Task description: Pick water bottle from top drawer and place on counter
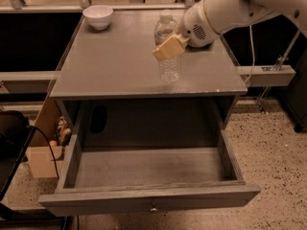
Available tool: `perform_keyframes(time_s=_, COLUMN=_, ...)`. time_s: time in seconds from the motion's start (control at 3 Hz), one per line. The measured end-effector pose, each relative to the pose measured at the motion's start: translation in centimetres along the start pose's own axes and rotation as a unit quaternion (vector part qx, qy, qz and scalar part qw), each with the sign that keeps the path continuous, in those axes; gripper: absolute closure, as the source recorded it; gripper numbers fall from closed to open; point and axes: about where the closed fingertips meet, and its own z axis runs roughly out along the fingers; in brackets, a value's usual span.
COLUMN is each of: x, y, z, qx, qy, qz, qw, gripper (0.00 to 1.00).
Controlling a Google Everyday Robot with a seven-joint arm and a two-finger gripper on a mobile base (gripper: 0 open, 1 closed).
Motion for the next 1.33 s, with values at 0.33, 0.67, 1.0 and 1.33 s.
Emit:
perform_keyframes(time_s=0.33, x=0.5, y=-0.4, z=-0.1, qx=0.025, qy=0.010, qz=0.020, qw=0.9994, gripper=1.00)
perform_keyframes(time_s=0.67, x=1.0, y=-1.0, z=-0.1, qx=0.055, qy=0.018, qz=0.038, qw=0.9976, gripper=1.00)
perform_keyframes(time_s=1.0, x=1.4, y=-1.6, z=0.0, qx=0.078, qy=0.018, qz=0.044, qw=0.9958, gripper=1.00)
perform_keyframes(time_s=1.33, x=2.1, y=-2.2, z=-0.1, qx=0.107, qy=0.009, qz=0.052, qw=0.9929, gripper=1.00)
